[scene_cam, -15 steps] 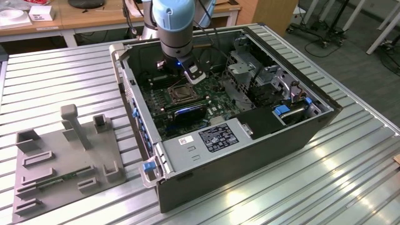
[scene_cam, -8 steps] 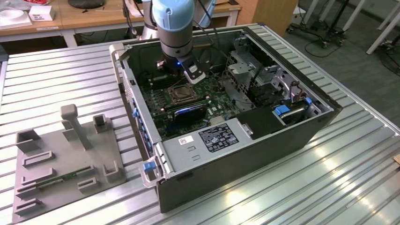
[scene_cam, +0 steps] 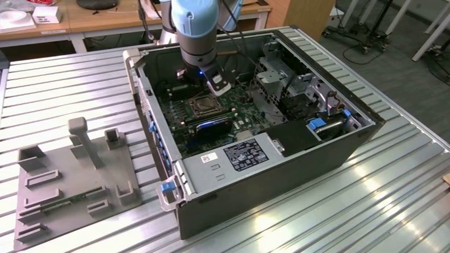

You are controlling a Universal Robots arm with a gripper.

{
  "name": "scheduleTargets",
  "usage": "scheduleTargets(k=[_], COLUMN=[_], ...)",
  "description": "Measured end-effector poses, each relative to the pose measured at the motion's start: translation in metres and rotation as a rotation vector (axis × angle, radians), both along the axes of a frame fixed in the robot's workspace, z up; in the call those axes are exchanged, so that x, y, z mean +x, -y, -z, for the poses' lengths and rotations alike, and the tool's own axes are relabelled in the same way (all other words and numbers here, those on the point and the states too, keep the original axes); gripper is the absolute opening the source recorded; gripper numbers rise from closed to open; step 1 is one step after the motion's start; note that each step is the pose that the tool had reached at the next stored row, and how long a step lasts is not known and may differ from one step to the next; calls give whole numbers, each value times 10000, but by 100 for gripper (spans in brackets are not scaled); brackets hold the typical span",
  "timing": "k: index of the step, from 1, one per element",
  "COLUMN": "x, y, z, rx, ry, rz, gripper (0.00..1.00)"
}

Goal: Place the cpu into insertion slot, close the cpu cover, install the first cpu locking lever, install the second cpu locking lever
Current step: 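Install the first cpu locking lever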

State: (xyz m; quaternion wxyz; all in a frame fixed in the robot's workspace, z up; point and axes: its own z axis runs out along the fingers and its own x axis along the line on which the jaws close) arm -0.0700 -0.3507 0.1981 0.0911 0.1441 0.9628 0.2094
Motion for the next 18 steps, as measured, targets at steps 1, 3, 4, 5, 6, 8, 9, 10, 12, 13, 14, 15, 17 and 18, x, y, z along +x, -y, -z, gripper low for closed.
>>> scheduleTargets(k=[1, 3, 4, 5, 6, 8, 9, 10, 12, 13, 14, 15, 17, 18], x=[1, 2, 3, 4, 5, 7, 7, 7, 8, 8, 8, 8, 8, 8], y=[0, 0, 0, 0, 0, 0, 1, 0, -3, -5, -8, -10, -15, -18], z=[6, 17, 22, 27, 31, 39, 40, 41, 43, 44, 44, 44, 44, 44], rx=[-1, -1, 0, 0, 0, -1, -3, -3, 0, 0, 0, -1, -2, -1], ry=[-1, -1, 0, 0, 0, 0, -2, -2, 0, 1, 1, 0, -1, 0], rz=[7, 19, 26, 34, 41, 55, 59, 61, 66, 70, 74, 77, 86, 88], gripper=[11, 11, 11, 11, 11, 11, 11, 11, 11, 11, 11, 11, 11, 11])
